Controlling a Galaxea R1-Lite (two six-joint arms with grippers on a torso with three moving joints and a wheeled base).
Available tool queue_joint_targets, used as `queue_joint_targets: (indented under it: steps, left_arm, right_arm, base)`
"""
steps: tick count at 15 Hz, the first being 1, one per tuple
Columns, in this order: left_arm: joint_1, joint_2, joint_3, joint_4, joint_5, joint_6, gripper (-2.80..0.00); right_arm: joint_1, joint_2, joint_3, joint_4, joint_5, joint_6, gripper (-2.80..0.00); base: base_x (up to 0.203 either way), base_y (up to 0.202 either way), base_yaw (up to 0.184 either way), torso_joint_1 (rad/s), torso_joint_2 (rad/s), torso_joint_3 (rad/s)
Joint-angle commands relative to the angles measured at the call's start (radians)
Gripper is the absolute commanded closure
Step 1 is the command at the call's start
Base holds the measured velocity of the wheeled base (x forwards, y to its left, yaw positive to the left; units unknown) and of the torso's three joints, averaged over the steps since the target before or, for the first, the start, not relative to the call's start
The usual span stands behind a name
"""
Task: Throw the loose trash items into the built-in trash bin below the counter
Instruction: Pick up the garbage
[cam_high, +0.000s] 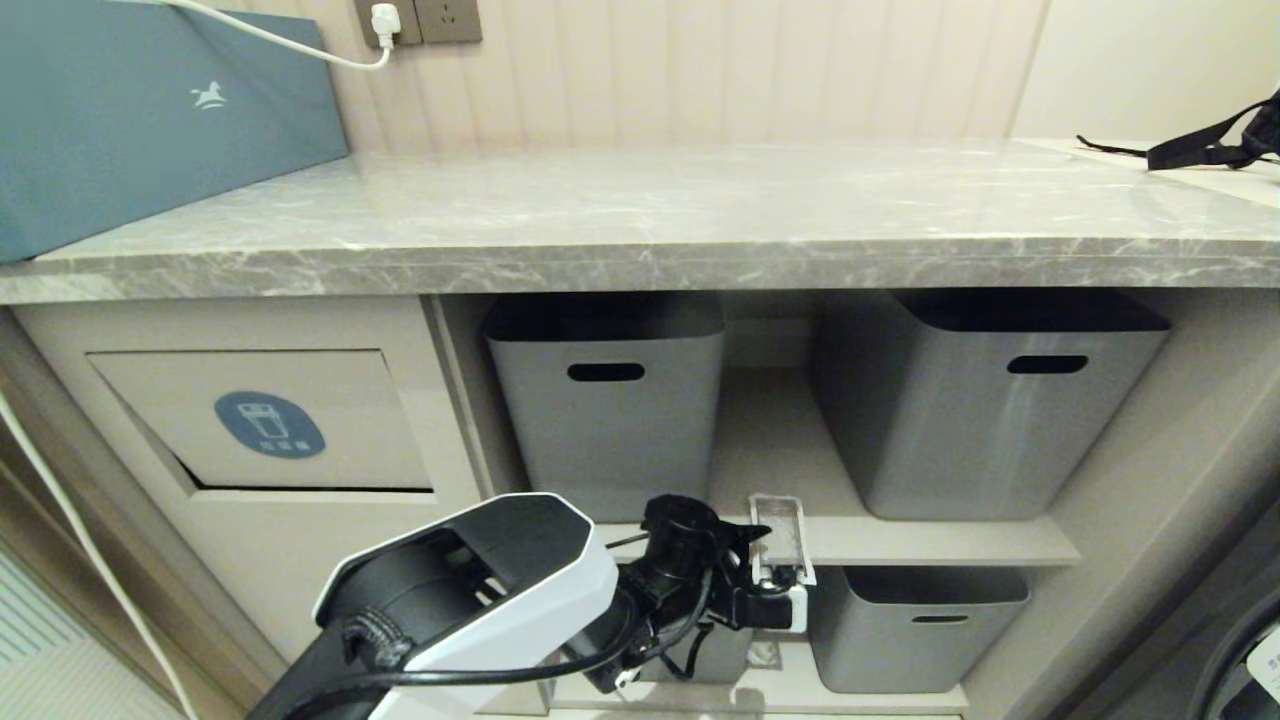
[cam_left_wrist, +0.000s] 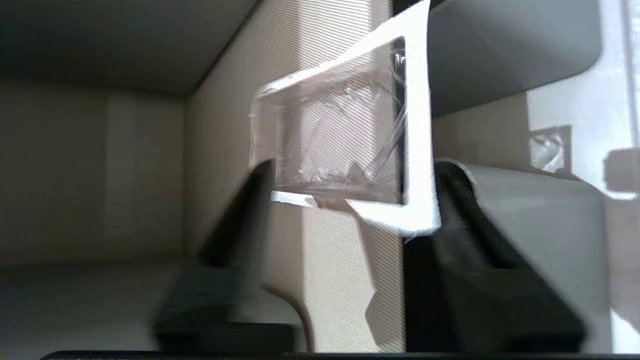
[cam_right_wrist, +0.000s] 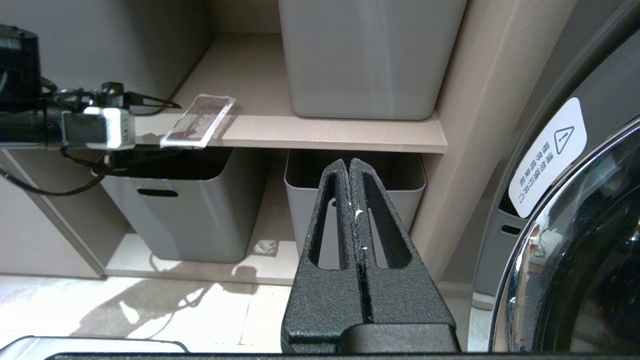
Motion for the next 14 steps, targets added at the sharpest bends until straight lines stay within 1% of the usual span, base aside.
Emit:
queue_joint_targets:
  steps: [1,6,9,11,12,14]
  left_arm:
    - [0.000,0.015,-0.036,0.001,0.000,0.006,0.00]
    - [0.002,0.020,-0.046,0.006,0.001,0.003,0.00]
    - [0.001,-0.012,-0.041,0.006,-0.002,-0.002,0.00]
    - [0.020,-0.019,-0.041,0.008,-0.001,-0.002,0.00]
    - [0.024,-0.025,-0.035,0.009,-0.001,-0.012,0.00]
    - [0.025,-0.077,0.030,0.005,0.001,-0.055,0.00]
  right_arm:
    - [0.000,0.000,0.000,0.000,0.000,0.000,0.00]
    - [0.000,-0.001,0.000,0.000,0.000,0.000,0.00]
    - [0.000,-0.002,0.000,0.000,0.000,0.000,0.00]
    - [0.002,-0.002,0.000,0.000,0.000,0.000,0.00]
    - [0.000,-0.002,0.000,0.000,0.000,0.000,0.00]
    - [0.000,-0.002,0.000,0.000,0.000,0.000,0.00]
  base:
    - [0.000,0.000,0.000,0.000,0.00,0.000]
    - [0.000,0.000,0.000,0.000,0.00,0.000]
    - [0.000,0.000,0.000,0.000,0.00,0.000]
    - [0.000,0.000,0.000,0.000,0.00,0.000]
    - [0.000,0.000,0.000,0.000,0.00,0.000]
    - [0.000,0.000,0.000,0.000,0.00,0.000]
